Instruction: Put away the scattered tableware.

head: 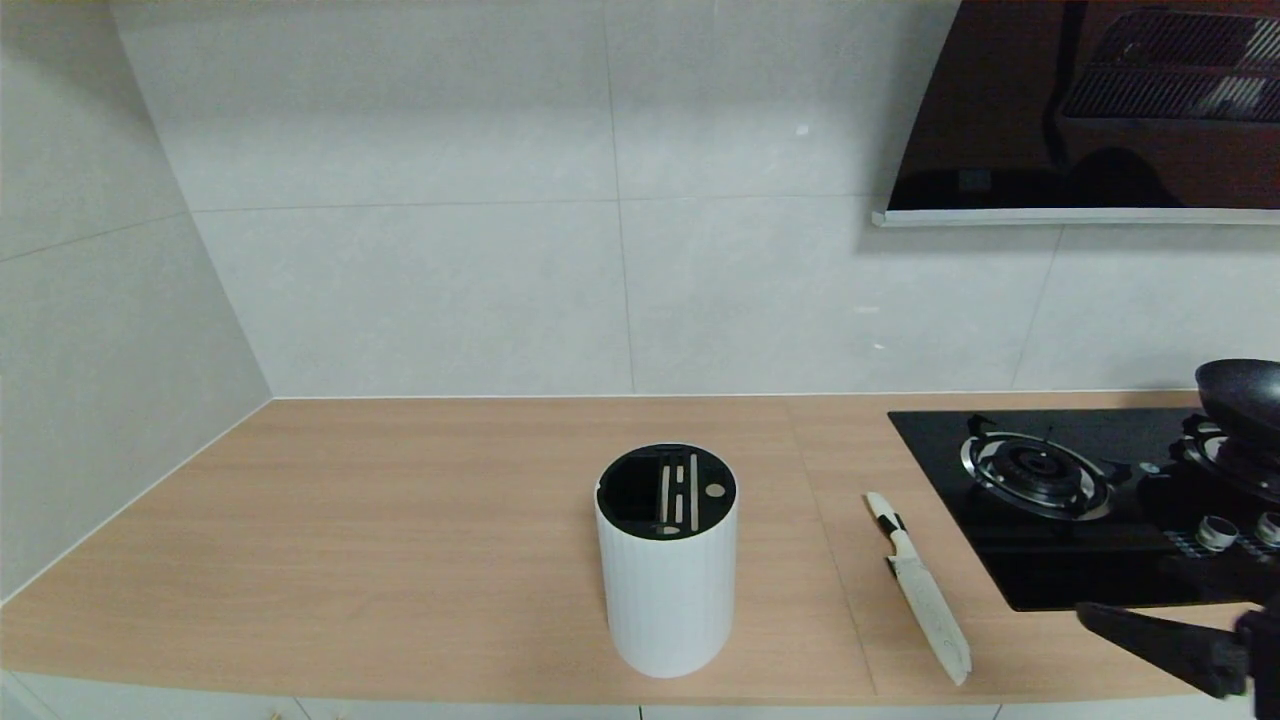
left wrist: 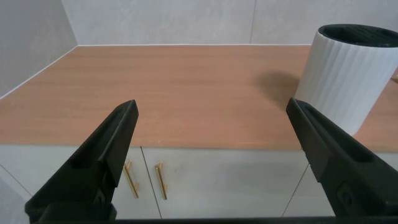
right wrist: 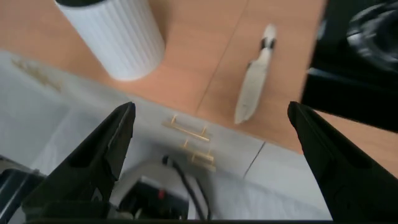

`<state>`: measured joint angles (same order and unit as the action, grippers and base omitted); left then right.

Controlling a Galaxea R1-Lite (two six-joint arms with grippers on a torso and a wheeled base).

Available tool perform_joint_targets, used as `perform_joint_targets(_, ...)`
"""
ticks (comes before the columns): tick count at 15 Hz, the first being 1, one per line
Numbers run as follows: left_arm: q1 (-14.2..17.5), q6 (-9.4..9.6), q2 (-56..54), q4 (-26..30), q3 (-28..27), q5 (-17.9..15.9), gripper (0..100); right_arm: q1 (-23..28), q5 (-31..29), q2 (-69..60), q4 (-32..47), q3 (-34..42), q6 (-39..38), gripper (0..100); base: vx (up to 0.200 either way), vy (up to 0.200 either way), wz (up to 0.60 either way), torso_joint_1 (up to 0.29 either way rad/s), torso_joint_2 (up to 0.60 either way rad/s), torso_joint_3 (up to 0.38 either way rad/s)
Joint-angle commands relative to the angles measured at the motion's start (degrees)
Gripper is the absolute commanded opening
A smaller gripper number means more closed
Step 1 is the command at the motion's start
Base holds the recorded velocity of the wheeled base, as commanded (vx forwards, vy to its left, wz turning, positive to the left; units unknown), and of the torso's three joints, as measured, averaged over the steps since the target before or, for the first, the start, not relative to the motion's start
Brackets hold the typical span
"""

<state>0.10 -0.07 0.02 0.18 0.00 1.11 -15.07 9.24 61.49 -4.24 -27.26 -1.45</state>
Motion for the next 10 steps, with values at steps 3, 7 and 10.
perform_joint_targets(3,-0.01,-0.01,-0.02,-0.01,0.00,0.03,100,-2.60,-2.74,34.75,-24.59,-2.80,-0.48,100,0.000,0.000,0.00,0.000,0.00,0.000)
perform_joint_targets(7,-0.01,-0.01,-0.02,-0.01,0.00,0.03,100,0.39,-5.20,50.40,-42.34,-0.52,-0.40,100,0.000,0.000,0.00,0.000,0.00,0.000)
perform_joint_targets(10,0.08,-0.01,-0.02,-0.01,0.00,0.03,100,3.64,-7.04,56.64,-49.72,0.54,0.04,100,0.000,0.000,0.00,0.000,0.00,0.000)
